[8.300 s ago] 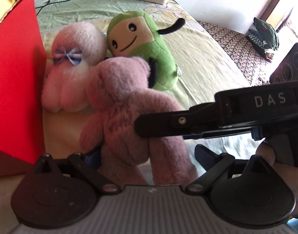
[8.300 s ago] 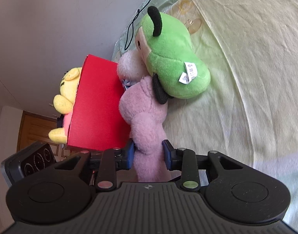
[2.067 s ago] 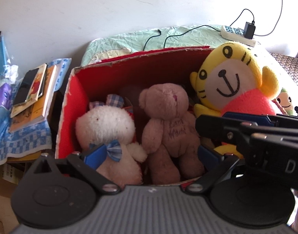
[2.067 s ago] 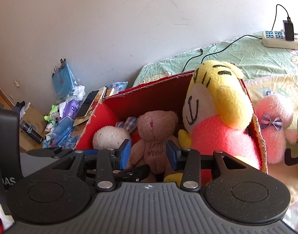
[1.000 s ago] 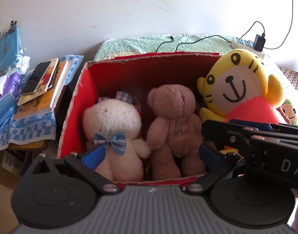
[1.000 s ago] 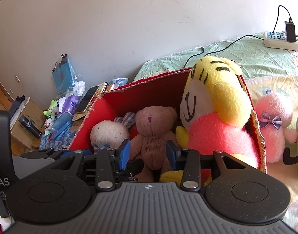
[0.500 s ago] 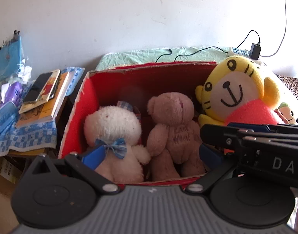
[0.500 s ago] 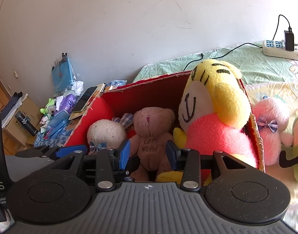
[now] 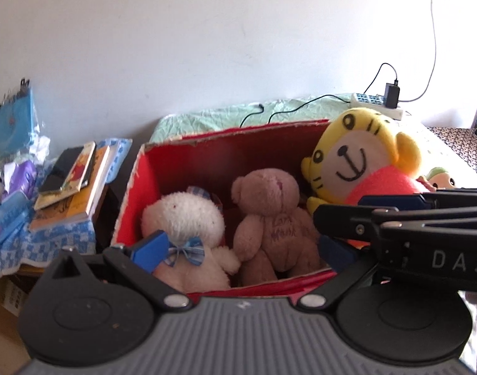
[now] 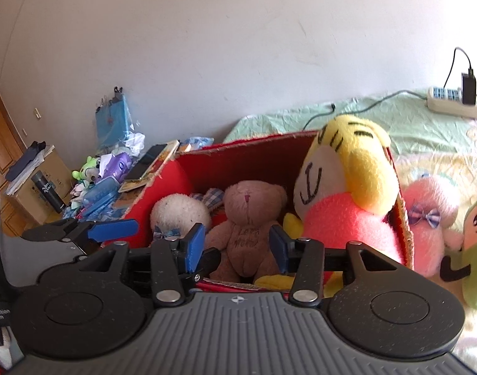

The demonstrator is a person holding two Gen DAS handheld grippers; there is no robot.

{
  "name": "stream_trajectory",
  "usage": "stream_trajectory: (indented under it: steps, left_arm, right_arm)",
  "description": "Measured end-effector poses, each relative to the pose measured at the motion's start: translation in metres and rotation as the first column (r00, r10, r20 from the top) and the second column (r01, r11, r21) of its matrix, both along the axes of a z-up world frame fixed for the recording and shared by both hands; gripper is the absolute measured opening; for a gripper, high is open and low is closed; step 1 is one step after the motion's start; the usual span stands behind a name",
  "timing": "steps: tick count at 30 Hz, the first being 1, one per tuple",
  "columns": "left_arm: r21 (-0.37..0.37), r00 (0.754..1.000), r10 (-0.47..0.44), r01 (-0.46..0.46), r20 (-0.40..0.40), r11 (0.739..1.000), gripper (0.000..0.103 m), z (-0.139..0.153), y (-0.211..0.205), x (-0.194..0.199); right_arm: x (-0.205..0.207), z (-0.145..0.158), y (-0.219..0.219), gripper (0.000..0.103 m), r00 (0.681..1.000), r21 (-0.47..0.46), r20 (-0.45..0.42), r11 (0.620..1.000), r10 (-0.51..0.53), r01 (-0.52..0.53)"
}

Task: Organize objects
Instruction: 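Withdraw both grippers up and out of the red box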

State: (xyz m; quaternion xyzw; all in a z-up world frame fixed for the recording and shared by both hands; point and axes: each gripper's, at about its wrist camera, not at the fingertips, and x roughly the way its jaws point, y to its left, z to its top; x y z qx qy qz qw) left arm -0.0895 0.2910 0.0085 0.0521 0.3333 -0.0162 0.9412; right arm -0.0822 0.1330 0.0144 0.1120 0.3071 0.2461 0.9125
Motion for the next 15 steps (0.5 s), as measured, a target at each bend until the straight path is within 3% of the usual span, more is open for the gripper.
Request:
stream_trajectory:
  steps: [5, 15]
  left_arm:
    - [0.021, 1.0, 0.01, -0.01, 0.011, 1.0, 0.102, 0.011, -0.009, -0.008]
    - [0.053, 0.999, 0.032, -0.034, 0.029, 0.998, 0.102, 0.027, -0.061, -0.031]
  right_arm:
    - [-0.006, 0.004, -0.011, 0.049, 0.999, 0.044, 0.03, 0.998, 0.033, -0.035]
    - [-0.007, 0.007, -0.052, 0.05, 0.99, 0.174, -0.021, 0.976, 0.137, -0.131]
